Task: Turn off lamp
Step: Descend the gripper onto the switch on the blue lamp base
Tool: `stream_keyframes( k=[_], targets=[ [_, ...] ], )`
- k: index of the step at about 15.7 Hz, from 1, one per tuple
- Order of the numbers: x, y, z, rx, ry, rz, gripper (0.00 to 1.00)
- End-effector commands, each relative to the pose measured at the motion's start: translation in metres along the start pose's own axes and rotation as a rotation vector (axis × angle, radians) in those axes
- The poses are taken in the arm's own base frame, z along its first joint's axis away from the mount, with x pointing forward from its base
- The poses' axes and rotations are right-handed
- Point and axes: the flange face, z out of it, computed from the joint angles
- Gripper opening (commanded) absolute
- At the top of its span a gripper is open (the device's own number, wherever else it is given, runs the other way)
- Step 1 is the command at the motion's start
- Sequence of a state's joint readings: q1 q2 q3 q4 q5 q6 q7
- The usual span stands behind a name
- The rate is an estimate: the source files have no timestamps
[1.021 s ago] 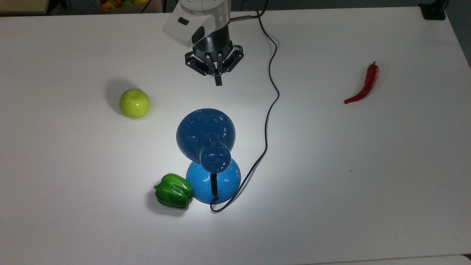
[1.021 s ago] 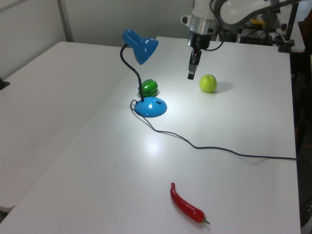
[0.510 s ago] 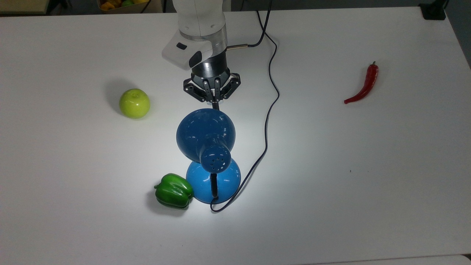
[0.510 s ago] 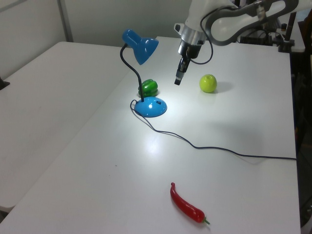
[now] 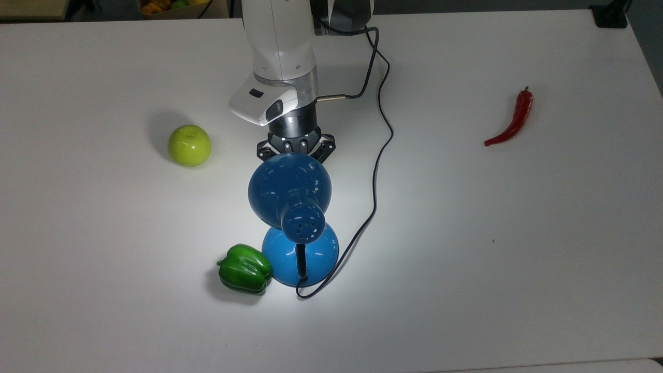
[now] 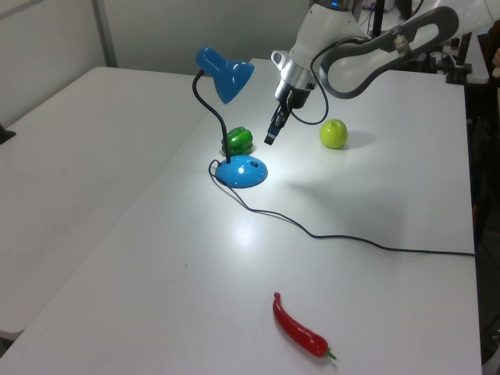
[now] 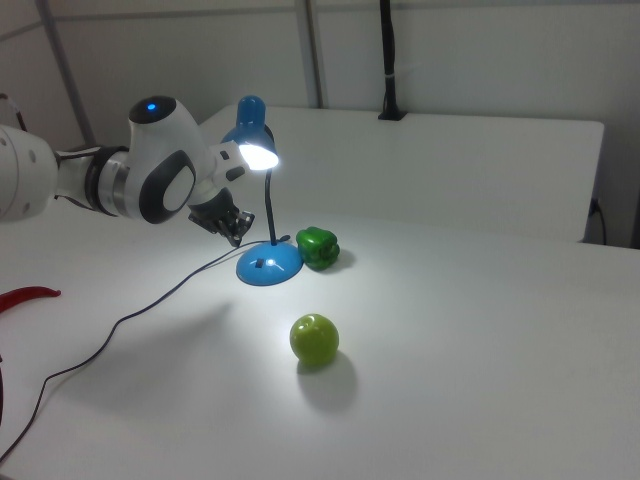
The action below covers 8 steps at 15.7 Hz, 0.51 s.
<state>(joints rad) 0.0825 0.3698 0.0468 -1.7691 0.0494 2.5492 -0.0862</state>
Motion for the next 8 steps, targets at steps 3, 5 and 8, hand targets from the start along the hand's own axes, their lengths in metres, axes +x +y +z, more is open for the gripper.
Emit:
stream_keyframes(
  k=[3, 5, 8],
  targets=[
    [-0.003, 0.003, 0.031, -0.024, 0.054, -0.03, 0.0],
    [-0.003, 0.005, 0.033, -0.028, 0.055, -0.032, 0.0],
    [-0.006, 0.014, 0.046, -0.045, 0.049, -0.036, 0.0]
  ],
)
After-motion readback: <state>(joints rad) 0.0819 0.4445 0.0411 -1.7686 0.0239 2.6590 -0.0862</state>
